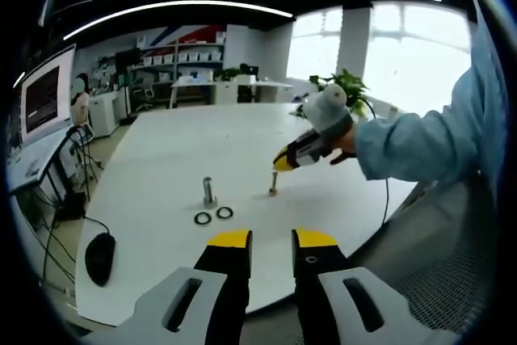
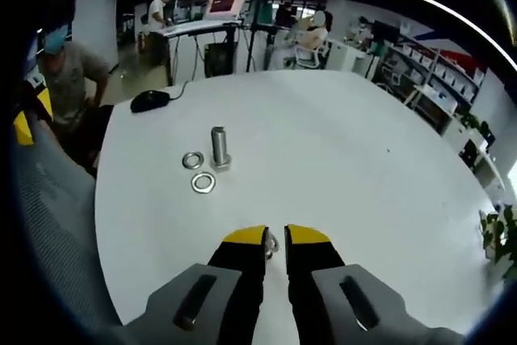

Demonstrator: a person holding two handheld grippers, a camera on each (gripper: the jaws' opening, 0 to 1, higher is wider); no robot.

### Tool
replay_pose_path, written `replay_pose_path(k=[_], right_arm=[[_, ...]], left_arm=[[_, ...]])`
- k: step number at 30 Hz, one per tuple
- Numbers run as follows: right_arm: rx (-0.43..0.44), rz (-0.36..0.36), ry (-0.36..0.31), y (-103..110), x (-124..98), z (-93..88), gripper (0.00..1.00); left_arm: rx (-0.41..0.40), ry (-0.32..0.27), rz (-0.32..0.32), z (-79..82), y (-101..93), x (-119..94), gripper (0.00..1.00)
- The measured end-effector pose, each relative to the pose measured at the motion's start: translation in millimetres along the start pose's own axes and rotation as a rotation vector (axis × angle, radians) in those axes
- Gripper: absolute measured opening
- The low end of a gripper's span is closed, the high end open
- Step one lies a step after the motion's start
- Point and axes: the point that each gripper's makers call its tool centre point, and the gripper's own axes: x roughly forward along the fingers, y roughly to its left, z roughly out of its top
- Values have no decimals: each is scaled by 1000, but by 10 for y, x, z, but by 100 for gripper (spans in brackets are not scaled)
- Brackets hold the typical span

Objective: Place the washer onto the threaded stud by aligning its center hole with the stud, sliding it down to the base, and recovering from edge contact or off-axis alignment until the washer reaches the visible bottom stop.

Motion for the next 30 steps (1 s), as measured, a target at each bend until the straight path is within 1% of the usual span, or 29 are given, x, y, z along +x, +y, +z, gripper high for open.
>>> replay_pose_path(k=[1, 3, 4, 5, 6, 7, 9, 10, 13, 21, 25, 28, 30], right_arm=[[1, -12, 1, -37, 6, -17, 10], [4, -15, 8, -31, 18, -30, 10], [11, 5, 30, 0, 36, -77, 10], [11, 46, 66, 70, 55, -149, 10], [12, 39, 64, 64, 59, -161, 9], [-1, 42, 46, 63, 42, -130, 10], [10, 14, 53, -21, 62, -173, 10], [14, 10, 44, -19, 47, -144, 10], [16, 11, 39, 9, 22, -112, 10], [22, 2, 24, -48, -2, -96, 10], [30, -6, 13, -69, -67, -57, 10], [32, -15, 2, -34, -179, 9, 10], [35, -19, -2, -42, -225, 9, 10]], left_arm=[[0, 0, 0, -1, 0, 0, 17], [0, 0, 0, 0, 1, 0, 17], [0, 0, 1, 1, 1, 0, 17], [0, 0, 1, 1, 1, 0, 17], [0, 0, 0, 0, 0, 0, 17], [0, 0, 0, 0, 0, 0, 17], [-2, 1, 1, -1, 1, -1, 17], [-1, 0, 1, -1, 2, 0, 17], [-2, 1, 2, -2, 2, -1, 17], [-2, 1, 2, 0, 2, -2, 17], [0, -1, 1, 2, 1, -3, 17], [1, 0, 0, 1, -5, -5, 17], [1, 1, 0, -3, -6, -6, 17]])
